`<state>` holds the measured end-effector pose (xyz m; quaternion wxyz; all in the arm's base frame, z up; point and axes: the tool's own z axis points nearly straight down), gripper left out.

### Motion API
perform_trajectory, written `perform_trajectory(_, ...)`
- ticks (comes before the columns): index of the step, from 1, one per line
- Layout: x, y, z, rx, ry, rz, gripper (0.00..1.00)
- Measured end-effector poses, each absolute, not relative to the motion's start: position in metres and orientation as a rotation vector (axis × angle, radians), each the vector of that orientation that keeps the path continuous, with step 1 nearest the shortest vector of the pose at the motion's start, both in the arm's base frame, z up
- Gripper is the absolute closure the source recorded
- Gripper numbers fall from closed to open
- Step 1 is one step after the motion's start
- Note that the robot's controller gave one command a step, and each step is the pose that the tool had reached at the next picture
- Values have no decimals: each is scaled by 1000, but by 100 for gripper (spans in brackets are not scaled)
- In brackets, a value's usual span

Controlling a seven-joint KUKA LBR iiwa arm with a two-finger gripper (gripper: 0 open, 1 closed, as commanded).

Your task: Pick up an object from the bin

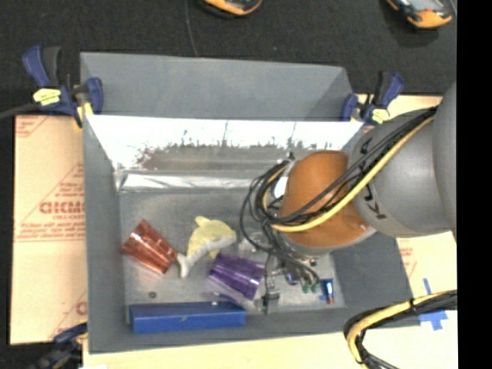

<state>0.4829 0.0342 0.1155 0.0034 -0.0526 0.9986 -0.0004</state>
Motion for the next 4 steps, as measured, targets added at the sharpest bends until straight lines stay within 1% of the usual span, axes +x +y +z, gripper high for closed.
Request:
perform_trajectory(1,486,54,111,-124,3133,-1,0)
perform_trajectory(2,477,69,103,317,3123,-35,0)
perform_trajectory(3,477,77,73,106,3130,-4,0)
perform_trajectory(4,473,83,70,372,3113,-5,100)
